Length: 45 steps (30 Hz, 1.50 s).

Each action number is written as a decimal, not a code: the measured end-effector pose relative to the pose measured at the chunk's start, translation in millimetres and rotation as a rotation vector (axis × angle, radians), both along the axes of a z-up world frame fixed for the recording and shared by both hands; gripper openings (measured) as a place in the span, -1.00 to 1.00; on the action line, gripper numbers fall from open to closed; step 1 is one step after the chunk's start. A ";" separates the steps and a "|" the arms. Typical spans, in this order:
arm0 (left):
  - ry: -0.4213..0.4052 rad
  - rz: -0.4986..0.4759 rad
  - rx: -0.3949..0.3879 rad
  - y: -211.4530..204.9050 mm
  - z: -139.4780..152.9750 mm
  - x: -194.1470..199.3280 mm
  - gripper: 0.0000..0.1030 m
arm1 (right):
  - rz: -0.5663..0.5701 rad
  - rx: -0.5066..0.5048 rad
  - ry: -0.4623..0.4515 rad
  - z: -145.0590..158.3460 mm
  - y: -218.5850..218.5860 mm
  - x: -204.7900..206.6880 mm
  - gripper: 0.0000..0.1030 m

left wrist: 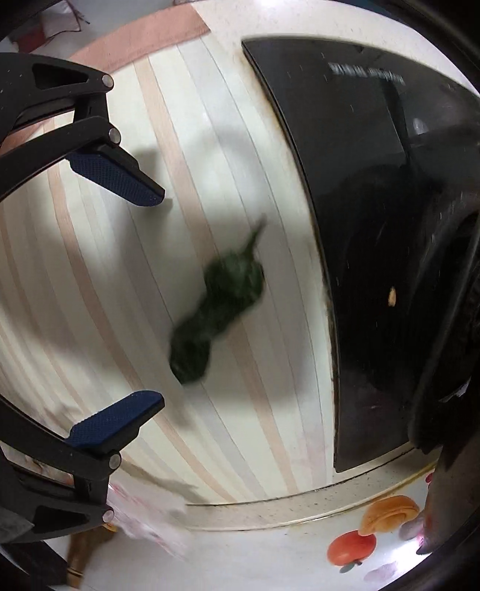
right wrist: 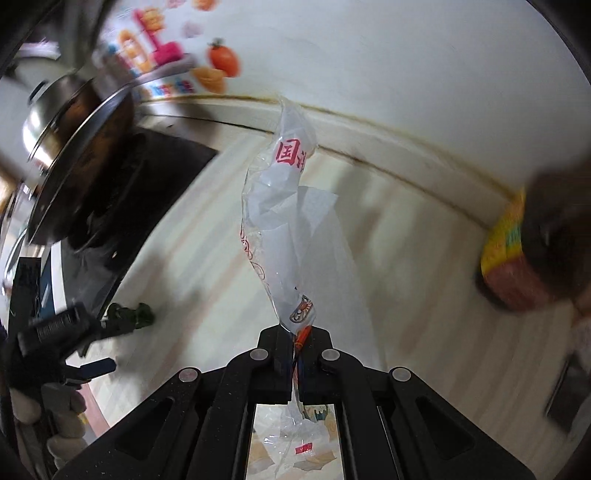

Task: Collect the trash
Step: 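Grasp the clear plastic bag with the right tool while the left tool grasps the green pepper, then lift the plastic bag and green pepper and carry them down over the bin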

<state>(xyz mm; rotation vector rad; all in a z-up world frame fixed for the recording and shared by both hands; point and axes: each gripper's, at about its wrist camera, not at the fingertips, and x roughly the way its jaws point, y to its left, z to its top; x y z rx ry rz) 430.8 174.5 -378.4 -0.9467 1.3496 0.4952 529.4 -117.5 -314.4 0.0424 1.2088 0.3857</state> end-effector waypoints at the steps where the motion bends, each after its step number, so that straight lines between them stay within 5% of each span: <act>1: 0.003 0.004 -0.001 -1.9 -0.8 6.1 0.95 | -0.022 0.006 0.009 -4.5 -2.6 3.7 -0.98; 5: 0.056 0.020 0.047 -2.0 -2.1 28.1 0.72 | -0.071 0.015 0.014 -11.8 -11.7 -0.8 -0.98; 7: 0.068 -0.023 0.115 -6.7 4.7 38.0 -0.01 | -0.075 0.015 0.012 -11.6 -13.3 -2.6 -0.98; 9: 0.058 -0.090 0.137 -15.4 7.4 43.6 -0.48 | -0.066 0.023 0.014 -10.0 -13.0 -4.5 -0.98; 14: 0.063 -0.263 0.291 -48.4 12.9 26.1 -0.50 | -0.022 0.037 -0.005 7.6 -13.5 -12.9 -0.98; 20: 0.059 -0.355 0.384 -72.8 22.3 -32.1 -0.52 | -0.003 0.034 0.001 13.1 -23.8 -39.3 -0.98; 24: 0.047 -0.370 0.394 -75.2 36.8 -70.0 -0.55 | -0.020 0.052 0.023 14.5 -31.4 -67.3 -0.98; 25: 0.049 -0.372 0.411 -76.0 42.3 -80.6 -0.80 | -0.017 0.049 0.029 14.0 -29.9 -71.7 -0.98; 28: 0.055 -0.385 0.429 -78.9 48.8 -100.3 -0.78 | 0.051 -0.023 0.105 -1.2 -17.5 -88.3 -0.97; 33: 0.044 -0.373 0.404 -62.4 51.5 -130.5 -0.78 | 0.059 -0.044 0.117 -7.4 -11.6 -110.2 -0.45; 38: 0.025 -0.341 0.369 -51.1 47.2 -145.5 -0.79 | 0.067 -0.020 0.077 5.3 -12.7 -119.3 -0.40; 40: 0.023 -0.329 0.365 -42.7 48.1 -147.4 -0.79 | 0.084 0.002 0.072 8.1 -10.0 -122.6 -0.42; 42: 0.014 -0.317 0.353 -39.3 50.1 -151.7 -0.79 | 0.074 0.034 0.040 14.8 -10.0 -125.0 -0.99; 45: -0.015 -0.287 0.327 -30.3 58.2 -160.5 -0.78 | 0.046 0.097 -0.015 31.9 -10.2 -120.7 -0.99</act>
